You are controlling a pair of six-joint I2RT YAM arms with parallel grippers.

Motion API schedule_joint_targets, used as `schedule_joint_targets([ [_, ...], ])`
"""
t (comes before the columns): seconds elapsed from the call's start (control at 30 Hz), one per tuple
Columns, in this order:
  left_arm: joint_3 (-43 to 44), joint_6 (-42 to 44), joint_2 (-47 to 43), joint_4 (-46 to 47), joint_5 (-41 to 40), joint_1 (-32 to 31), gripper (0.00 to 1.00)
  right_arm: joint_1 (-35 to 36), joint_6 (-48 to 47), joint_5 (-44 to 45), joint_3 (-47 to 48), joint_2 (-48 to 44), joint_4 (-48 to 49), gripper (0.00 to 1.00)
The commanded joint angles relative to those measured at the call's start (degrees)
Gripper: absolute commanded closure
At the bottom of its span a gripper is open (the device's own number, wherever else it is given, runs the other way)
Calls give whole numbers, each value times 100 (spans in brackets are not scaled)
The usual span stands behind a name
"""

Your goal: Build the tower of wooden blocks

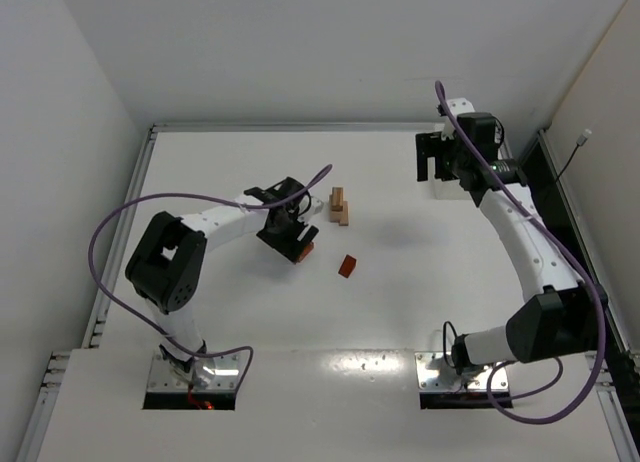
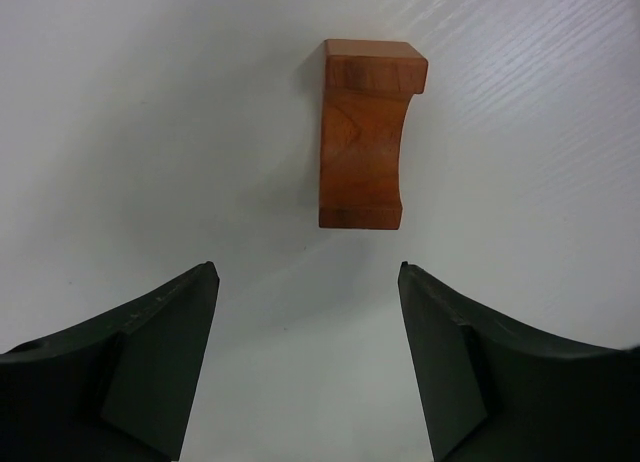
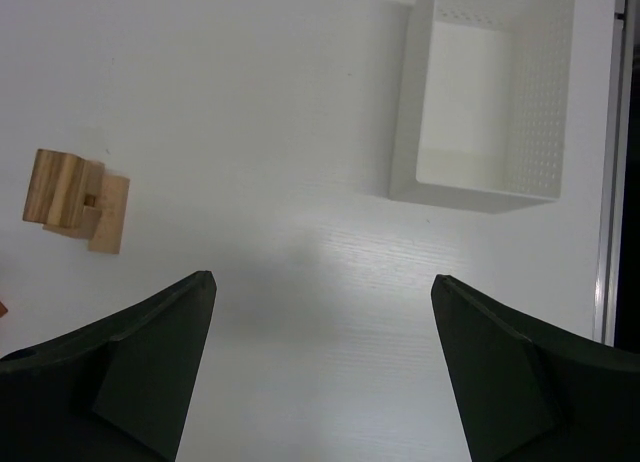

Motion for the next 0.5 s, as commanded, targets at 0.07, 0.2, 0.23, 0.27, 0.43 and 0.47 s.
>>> schedule_joint_targets([
  [0.07, 327, -85, 252, 220, 263, -69, 31, -186, -33, -114, -167, -489, 155, 13],
  [0.2, 433, -85, 305, 291, 342, -69, 31, -300, 20, -316, -220, -437, 94, 13],
  [0.23, 485, -138, 305, 291, 394, -121, 31, -361, 72, -386, -220, -437, 93, 13],
  [0.27, 486, -138, 305, 343, 395, -122, 31, -422, 133, -439, -220, -437, 93, 13],
  [0.43, 591, -138, 455, 343, 395, -236, 32, -590, 274, -563, -282, -376, 93, 13],
  [0.47, 643, -138, 533, 343, 395, -236, 33, -642, 274, -624, -282, -376, 93, 13],
])
